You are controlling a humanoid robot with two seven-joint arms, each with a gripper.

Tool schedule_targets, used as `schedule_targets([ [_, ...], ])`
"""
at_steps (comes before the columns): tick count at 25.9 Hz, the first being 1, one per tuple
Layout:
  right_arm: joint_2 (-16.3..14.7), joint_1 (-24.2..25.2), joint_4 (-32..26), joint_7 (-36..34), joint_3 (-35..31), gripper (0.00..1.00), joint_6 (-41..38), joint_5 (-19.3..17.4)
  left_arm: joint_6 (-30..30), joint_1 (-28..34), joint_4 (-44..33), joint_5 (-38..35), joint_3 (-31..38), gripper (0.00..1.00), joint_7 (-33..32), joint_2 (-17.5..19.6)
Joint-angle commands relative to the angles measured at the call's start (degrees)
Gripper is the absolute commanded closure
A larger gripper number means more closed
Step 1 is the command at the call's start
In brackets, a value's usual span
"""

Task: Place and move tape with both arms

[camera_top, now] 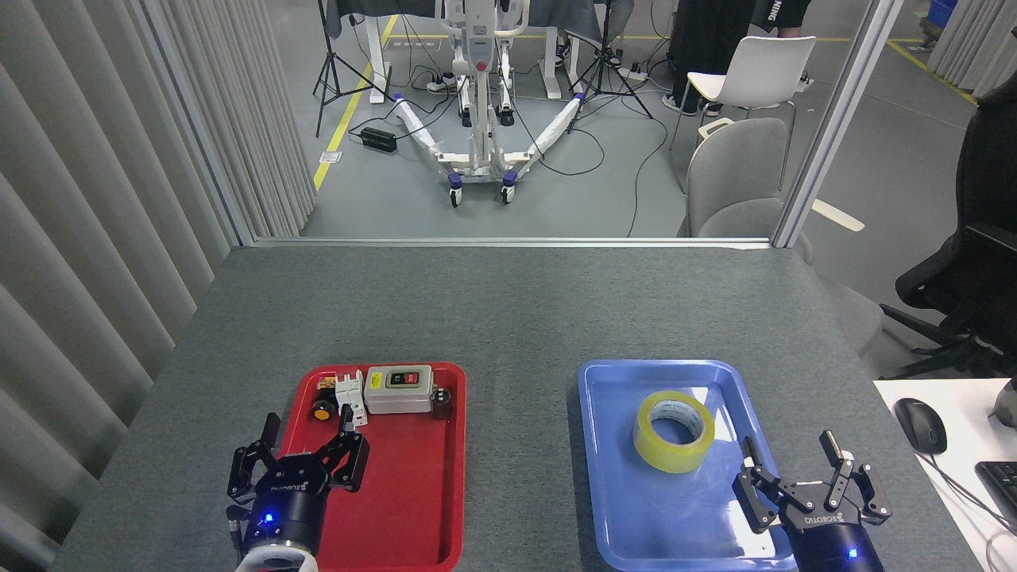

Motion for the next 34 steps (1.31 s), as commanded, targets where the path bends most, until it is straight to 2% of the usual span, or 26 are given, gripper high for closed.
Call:
schedule_targets([
  [1, -2.9, 0.7, -0.6, -0.1, 3.8, 0.01, 2.5, -3.3, 0.0, 0.0, 0.2, 0.0, 0.0, 0.0, 0.1, 0.1],
  [5, -3.7, 0.9, -0.5, 0.0, 3.9, 0.0, 2.4, -4.8, 0.2, -0.1, 0.2, 0.0, 0.1, 0.0, 0.1, 0.1],
  [8, -2.4, 0.7, -0.4, 0.0, 3.0, 0.0, 2.6, -4.7, 0.3, -0.1, 0.2, 0.0, 0.0, 0.0, 0.1, 0.1],
  [10, 0.2, 0.6, -0.4, 0.0, 2.8, 0.0, 2.7, -4.7, 0.3, -0.1, 0.2, -0.1, 0.1, 0.0, 0.1, 0.1],
  [11, 0.6, 0.7, -0.4, 0.1, 2.6, 0.0, 2.5, -4.8, 0.3, -0.1, 0.1, -0.1, 0.1, 0.0, 0.1, 0.1],
  [14, 0.6, 0.6, -0.3, 0.7, 2.4, 0.0, 2.6, -4.8, 0.3, -0.1, 0.1, 0.0, 0.1, 0.0, 0.1, 0.0],
  [17, 0.2, 0.4, -0.3, 5.0, 2.2, 0.0, 2.4, -4.8, 0.3, -0.1, 0.1, -0.1, 0.1, 0.0, 0.1, -0.1],
  [24, 0.1, 0.6, -1.1, 5.3, 2.3, 0.0, 2.8, -4.9, 0.3, -0.1, 0.2, -0.1, 0.0, 0.0, 0.1, -0.3],
  [27, 0.9, 0.0, -1.6, 5.2, 2.4, 0.0, 2.7, -6.6, 0.3, -0.2, 0.3, 0.0, 0.0, 0.0, 0.1, -0.3],
  [31, 0.5, 0.0, -2.1, 5.3, 2.4, 0.0, 2.3, -9.5, 0.3, -0.3, 0.5, 0.0, 0.0, 0.0, 0.1, -0.3],
  [34, 0.6, 0.0, -2.1, 5.3, 2.5, 0.0, 2.1, -9.8, 0.3, -0.5, 1.1, 0.0, 0.0, 0.0, 0.1, -0.2],
])
